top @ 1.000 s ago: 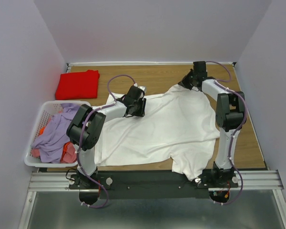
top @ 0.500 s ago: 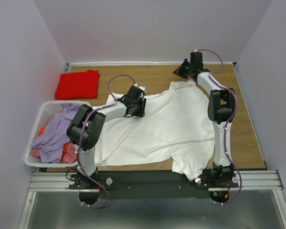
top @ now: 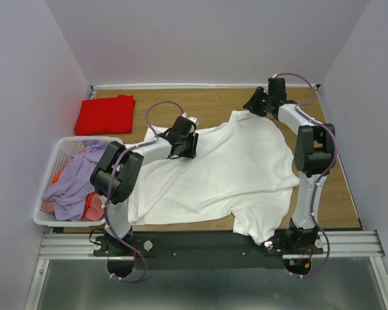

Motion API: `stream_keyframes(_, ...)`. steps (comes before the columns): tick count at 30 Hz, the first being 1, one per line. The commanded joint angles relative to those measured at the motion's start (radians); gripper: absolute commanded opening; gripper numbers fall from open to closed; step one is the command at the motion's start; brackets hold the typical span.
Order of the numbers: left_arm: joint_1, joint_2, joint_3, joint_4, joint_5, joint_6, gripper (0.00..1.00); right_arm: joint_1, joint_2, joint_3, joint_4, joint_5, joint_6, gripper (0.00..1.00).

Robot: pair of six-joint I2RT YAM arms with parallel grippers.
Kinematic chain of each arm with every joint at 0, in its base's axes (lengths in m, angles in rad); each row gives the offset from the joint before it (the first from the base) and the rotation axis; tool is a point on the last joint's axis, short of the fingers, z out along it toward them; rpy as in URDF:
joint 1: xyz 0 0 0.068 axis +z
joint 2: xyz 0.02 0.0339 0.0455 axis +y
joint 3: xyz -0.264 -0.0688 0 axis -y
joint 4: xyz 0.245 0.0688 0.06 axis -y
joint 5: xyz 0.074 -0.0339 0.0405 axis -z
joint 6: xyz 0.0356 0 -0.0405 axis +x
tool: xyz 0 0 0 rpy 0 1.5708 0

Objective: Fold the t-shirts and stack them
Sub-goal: Flatten the tshirt out

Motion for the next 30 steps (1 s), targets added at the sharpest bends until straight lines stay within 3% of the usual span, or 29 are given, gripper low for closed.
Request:
stream_keyframes(1, -0.006, 0.004, -0.024, -0.044, -0.009, 0.019, 0.49, -0.116, -0.086, -0.156, 0.000, 0.041, 0.093, 0.53)
stream_keyframes(10, -0.006, 0.009, -0.027, -0.044, -0.005, 0.016, 0.49, -0.115, -0.042, -0.161, 0.037, -0.001, 0.161, 0.63)
stream_keyframes(30, -0.008, 0.020, -0.021, -0.050, -0.011, 0.025, 0.49, -0.115, 0.153, 0.052, 0.097, -0.071, 0.282, 0.64)
